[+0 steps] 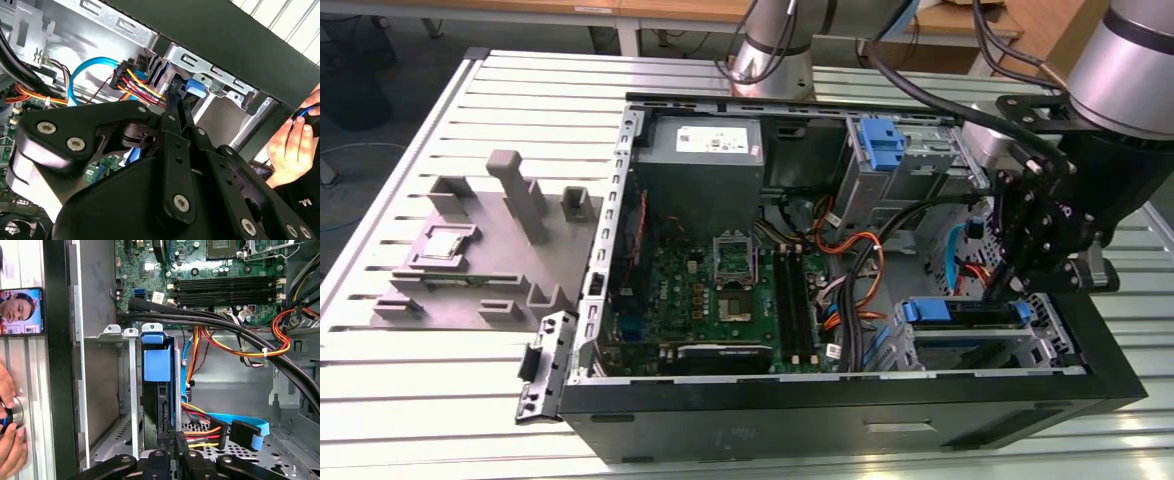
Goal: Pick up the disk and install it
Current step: 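Insert the first disk wire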
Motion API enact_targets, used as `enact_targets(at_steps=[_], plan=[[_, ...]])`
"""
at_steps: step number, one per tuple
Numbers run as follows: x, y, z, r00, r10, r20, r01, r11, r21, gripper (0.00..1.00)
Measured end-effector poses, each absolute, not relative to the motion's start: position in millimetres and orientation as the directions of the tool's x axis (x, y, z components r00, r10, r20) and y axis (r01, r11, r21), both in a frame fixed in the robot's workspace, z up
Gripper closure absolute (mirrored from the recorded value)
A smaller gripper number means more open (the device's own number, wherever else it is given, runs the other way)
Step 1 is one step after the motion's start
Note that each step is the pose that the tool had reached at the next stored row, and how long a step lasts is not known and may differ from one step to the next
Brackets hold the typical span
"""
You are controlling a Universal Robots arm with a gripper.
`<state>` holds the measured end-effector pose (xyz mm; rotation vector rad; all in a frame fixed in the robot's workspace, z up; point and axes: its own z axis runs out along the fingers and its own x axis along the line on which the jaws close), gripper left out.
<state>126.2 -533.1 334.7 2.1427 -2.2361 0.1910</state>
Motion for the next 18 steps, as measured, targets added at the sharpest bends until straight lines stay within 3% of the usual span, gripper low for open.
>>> enact_targets(at_steps=[18], plan=[[124.2,-534.1,332.7,-0.082,-0.99,0.113,-0.995,0.076,-0.062,0.84]])
